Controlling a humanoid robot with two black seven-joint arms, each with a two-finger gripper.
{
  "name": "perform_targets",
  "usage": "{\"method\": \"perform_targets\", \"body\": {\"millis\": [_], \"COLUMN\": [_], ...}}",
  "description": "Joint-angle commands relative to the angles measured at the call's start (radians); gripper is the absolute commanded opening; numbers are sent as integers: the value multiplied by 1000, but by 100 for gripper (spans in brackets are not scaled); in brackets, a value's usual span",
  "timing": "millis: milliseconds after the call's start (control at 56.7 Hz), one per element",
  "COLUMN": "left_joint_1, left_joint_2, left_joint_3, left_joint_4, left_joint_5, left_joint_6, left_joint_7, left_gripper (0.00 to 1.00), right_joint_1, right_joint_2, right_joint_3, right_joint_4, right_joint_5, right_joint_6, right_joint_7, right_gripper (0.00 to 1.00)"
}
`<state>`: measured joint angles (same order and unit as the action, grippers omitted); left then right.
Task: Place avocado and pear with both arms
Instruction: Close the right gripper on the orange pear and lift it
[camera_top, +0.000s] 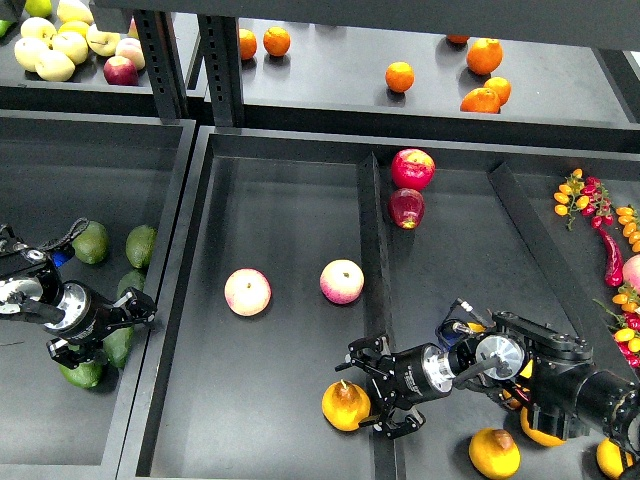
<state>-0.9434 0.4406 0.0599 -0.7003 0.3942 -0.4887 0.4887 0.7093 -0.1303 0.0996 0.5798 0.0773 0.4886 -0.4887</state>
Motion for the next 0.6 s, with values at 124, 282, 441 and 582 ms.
{"method": "perform_targets", "body": {"millis": [124,282,441,582], "left_joint_1": [0,2,8,12], "left_joint_2": [-3,-5,-6,-6], "left_joint_3": [0,0,0,0], "left_joint_4": [1,1,-1,1], "left_joint_5": [0,0,0,0], "left_joint_6": [0,0,0,0], "left_joint_7": [0,0,0,0], "left_gripper": [98,98,98,98], "right_joint_1": [-10,-21,-28,-44], "right_joint_2": [14,34,46,43], "right_joint_3": [0,2,2,28], "right_joint_4": [-8,-38,-57,-63], "right_joint_5": [-1,-4,-1,16], "right_joint_6": [0,0,0,0], "right_joint_7": [0,0,0,0], "right_gripper": [74,63,37,12]}}
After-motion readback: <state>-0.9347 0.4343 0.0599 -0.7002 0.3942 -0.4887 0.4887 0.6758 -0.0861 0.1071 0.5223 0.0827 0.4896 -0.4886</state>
